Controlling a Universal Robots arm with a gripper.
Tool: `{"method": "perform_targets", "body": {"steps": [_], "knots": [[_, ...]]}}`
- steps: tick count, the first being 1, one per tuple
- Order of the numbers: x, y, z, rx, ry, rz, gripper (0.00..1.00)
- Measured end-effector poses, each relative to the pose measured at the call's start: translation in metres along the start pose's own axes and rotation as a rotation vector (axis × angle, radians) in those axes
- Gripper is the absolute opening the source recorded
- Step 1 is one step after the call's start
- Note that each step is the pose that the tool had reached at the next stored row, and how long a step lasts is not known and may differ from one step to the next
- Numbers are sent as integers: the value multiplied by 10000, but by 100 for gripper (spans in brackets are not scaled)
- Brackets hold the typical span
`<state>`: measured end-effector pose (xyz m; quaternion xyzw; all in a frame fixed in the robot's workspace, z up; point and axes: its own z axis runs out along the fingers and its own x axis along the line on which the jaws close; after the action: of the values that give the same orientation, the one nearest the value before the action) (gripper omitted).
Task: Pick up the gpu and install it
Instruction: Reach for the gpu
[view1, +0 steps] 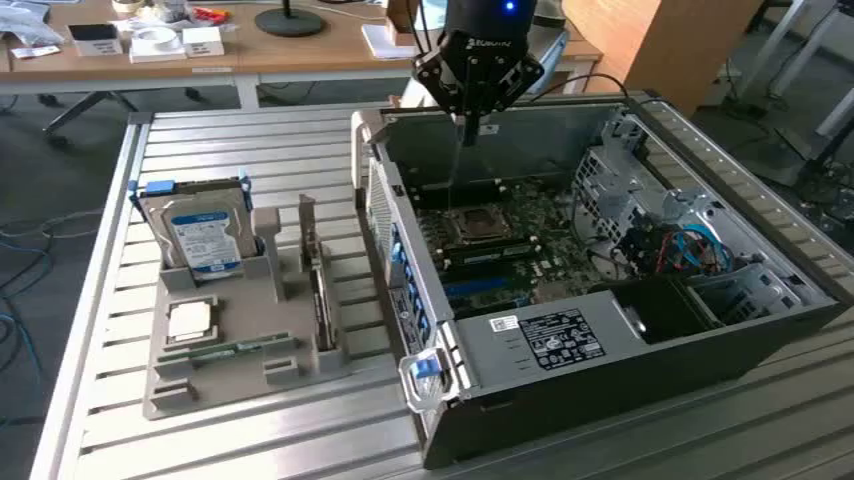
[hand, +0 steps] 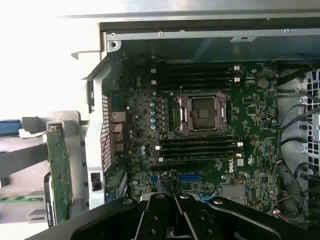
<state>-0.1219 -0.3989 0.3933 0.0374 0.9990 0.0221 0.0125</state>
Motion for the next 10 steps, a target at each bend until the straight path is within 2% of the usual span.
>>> {"method": "perform_targets", "body": {"steps": [10], "knots": [[24,-2,0,-1,-1,1,11]]}}
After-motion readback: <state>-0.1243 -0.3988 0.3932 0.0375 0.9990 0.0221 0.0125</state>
